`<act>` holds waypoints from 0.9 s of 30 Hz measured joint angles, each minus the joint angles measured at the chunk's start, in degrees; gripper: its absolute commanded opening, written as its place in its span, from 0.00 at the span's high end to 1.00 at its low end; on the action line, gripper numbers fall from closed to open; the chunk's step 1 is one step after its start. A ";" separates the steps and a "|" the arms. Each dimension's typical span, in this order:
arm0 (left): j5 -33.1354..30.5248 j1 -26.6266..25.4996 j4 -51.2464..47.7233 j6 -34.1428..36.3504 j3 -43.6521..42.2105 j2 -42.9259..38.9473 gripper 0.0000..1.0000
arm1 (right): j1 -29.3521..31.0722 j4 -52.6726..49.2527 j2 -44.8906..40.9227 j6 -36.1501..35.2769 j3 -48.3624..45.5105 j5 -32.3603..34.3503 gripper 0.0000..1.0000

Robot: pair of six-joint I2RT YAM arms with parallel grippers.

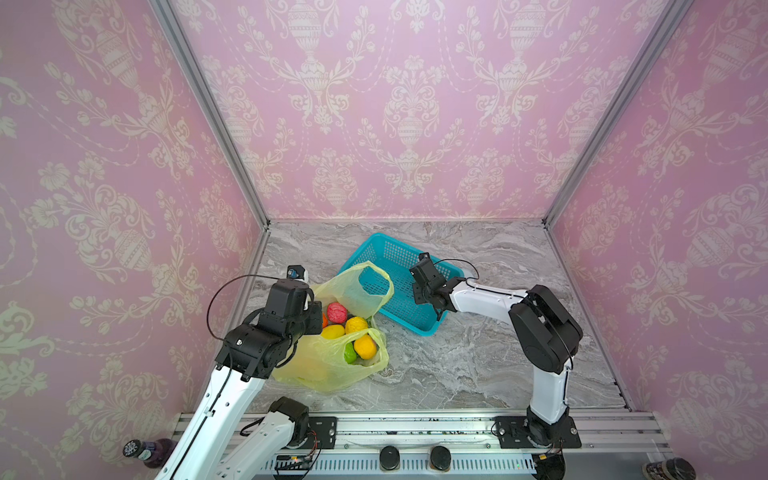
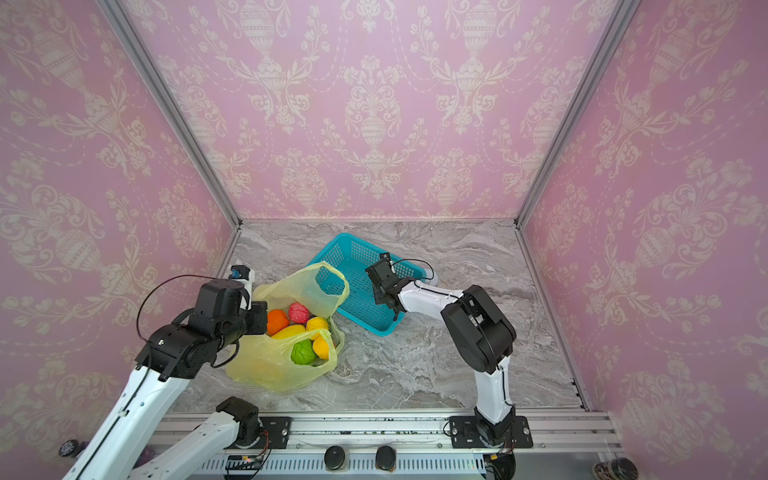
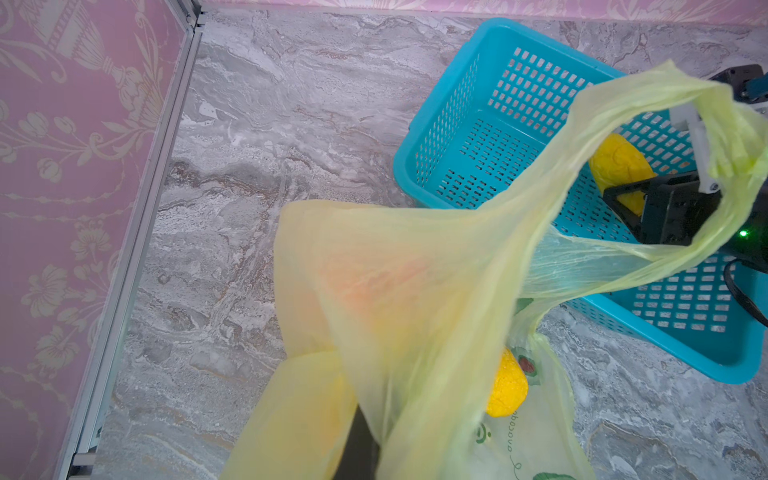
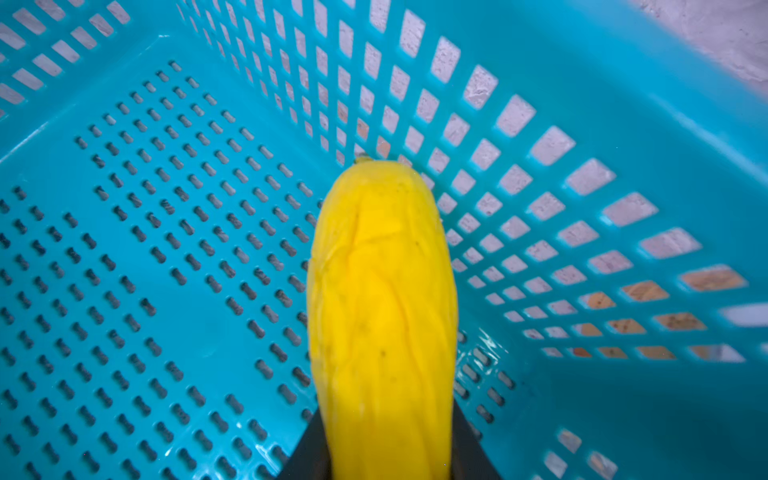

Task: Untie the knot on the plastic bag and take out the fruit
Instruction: 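Lower the yellow fruit into the teal basket and open the right gripper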

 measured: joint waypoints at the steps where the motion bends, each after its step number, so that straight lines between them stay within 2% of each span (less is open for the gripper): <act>1: 0.00 0.00 0.15 0.00 -0.13 0.04 1.00 | 0.00 0.00 0.00 0.02 0.00 0.04 0.66; 11: 0.02 0.07 0.31 0.00 -0.37 -0.15 1.00 | 0.00 1.60 -2.01 1.07 -3.04 0.39 0.38; 15: 0.20 0.13 0.31 0.02 -0.39 -0.13 1.00 | 0.02 2.78 -6.99 1.14 -7.87 0.33 0.23; 20: 0.48 0.35 0.31 0.00 -0.50 -0.09 1.00 | 0.26 4.92 -16.55 1.16 -14.40 -0.13 0.10; 24: 0.63 0.39 0.33 0.02 -0.50 0.09 1.00 | 1.07 6.84 -24.15 1.16 -18.64 -0.02 0.09; 27: 0.63 0.39 0.31 0.00 -0.61 0.24 1.00 | 2.69 9.90 -30.56 0.11 -23.06 0.02 0.17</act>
